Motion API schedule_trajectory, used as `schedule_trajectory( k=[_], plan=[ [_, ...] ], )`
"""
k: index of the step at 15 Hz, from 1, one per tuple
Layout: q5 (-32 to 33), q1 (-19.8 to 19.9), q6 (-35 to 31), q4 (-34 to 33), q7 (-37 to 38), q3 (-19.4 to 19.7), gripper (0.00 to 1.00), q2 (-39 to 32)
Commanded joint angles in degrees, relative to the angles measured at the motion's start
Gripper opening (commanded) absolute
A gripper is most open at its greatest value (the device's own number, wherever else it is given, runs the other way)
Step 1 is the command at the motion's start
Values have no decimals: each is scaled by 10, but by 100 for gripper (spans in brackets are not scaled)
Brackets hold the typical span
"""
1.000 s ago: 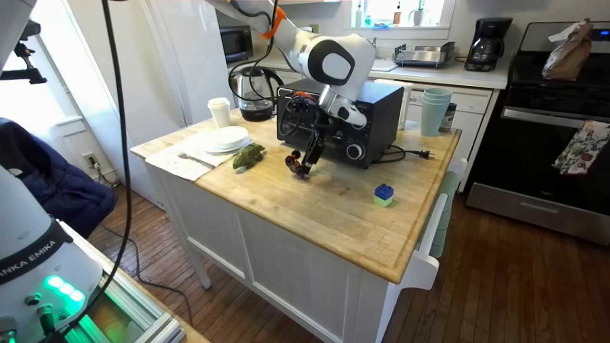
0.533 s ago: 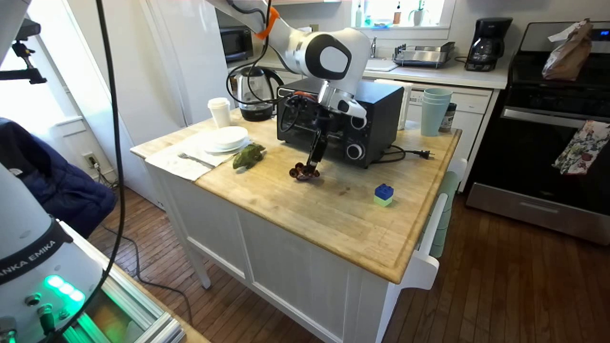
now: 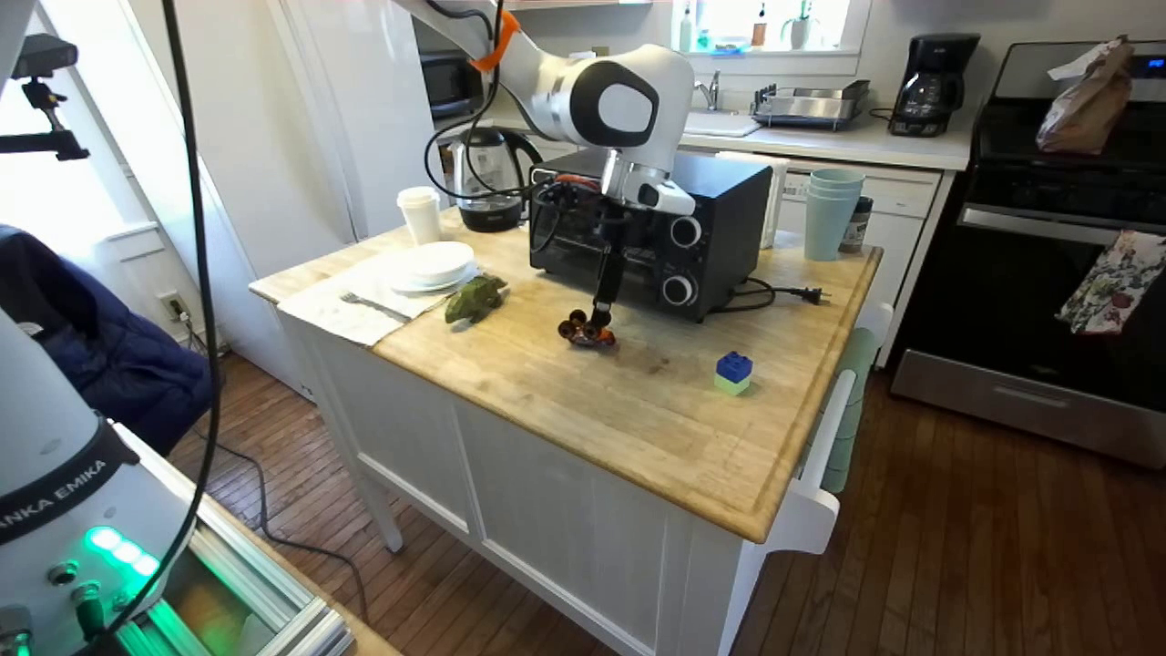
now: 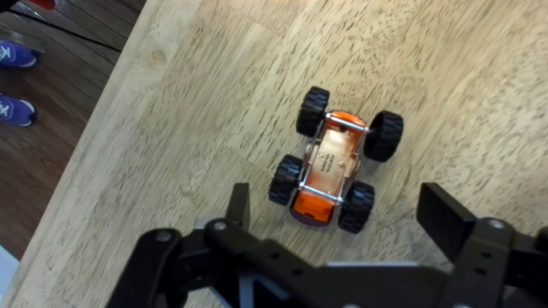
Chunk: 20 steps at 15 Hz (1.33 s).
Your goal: Turn the toy car upside down
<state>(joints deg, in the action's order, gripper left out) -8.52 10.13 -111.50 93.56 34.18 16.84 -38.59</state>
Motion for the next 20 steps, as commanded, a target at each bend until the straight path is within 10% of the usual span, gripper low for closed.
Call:
schedule_trajectory(
  k=[1,13,20],
  plan=[
    [16,-16,-44,69,6,-1,100,62],
    [79,-16,-165,178,-31,4,100,201],
    [63,2,-126,203,-115,-5,100,264]
  ],
)
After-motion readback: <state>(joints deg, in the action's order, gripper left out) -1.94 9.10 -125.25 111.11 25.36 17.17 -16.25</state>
